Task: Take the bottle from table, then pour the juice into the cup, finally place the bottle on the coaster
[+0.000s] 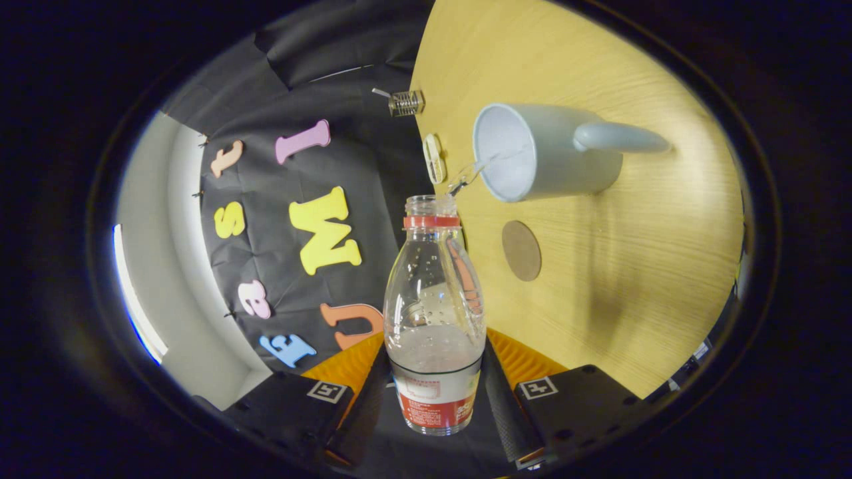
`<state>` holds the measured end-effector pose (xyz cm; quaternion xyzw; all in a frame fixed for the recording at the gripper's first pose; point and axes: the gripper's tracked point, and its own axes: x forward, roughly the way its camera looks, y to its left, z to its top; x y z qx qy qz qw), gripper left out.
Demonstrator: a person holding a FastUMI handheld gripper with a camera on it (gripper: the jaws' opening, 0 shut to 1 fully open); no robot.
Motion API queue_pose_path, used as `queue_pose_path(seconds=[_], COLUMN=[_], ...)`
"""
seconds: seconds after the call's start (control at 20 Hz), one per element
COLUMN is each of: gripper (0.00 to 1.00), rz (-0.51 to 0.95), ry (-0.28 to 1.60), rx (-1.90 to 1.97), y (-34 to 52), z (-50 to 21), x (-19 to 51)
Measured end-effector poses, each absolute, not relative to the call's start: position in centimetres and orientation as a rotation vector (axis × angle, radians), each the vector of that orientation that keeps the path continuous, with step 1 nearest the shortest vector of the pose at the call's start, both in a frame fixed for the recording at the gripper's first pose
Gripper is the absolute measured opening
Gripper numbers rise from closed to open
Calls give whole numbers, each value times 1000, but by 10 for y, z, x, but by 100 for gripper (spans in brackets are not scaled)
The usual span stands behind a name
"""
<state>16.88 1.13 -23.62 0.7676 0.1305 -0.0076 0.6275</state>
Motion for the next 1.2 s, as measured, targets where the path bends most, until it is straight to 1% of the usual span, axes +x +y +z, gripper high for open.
queue_pose_path(seconds=[0.5,0.7,0.85,1.2], gripper=[79,79,78,79], rz=[16,50,66,97], ry=[271,240,199,208], rx=[1803,1837,1865,1860], y=[8,7,1,7], z=[-233,-231,-217,-196], x=[169,171,165,171])
